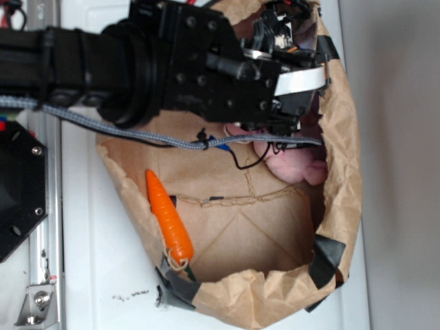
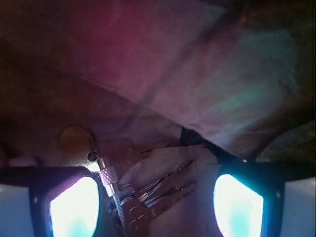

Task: Grab the silver keys.

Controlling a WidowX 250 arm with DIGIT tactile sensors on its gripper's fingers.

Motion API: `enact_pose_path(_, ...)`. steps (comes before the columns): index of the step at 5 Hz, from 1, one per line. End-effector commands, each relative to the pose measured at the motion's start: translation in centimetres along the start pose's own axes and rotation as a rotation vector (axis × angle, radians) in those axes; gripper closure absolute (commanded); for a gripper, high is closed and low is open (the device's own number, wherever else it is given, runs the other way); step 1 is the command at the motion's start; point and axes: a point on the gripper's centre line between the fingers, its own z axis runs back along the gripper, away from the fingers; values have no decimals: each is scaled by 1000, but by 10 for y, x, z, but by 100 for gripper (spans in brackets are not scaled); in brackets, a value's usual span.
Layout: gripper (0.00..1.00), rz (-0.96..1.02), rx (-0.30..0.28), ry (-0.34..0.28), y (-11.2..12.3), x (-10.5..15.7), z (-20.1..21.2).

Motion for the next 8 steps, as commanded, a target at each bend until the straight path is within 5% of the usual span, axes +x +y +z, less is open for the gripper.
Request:
enact_pose_path(1, 0, -65, -31, -69, -17, 6, 7)
enact_pose_path(2, 100, -41, -39, -57, -16, 7, 5)
enact_pose_path(8, 100, -42, 0, -53, -18, 7, 4)
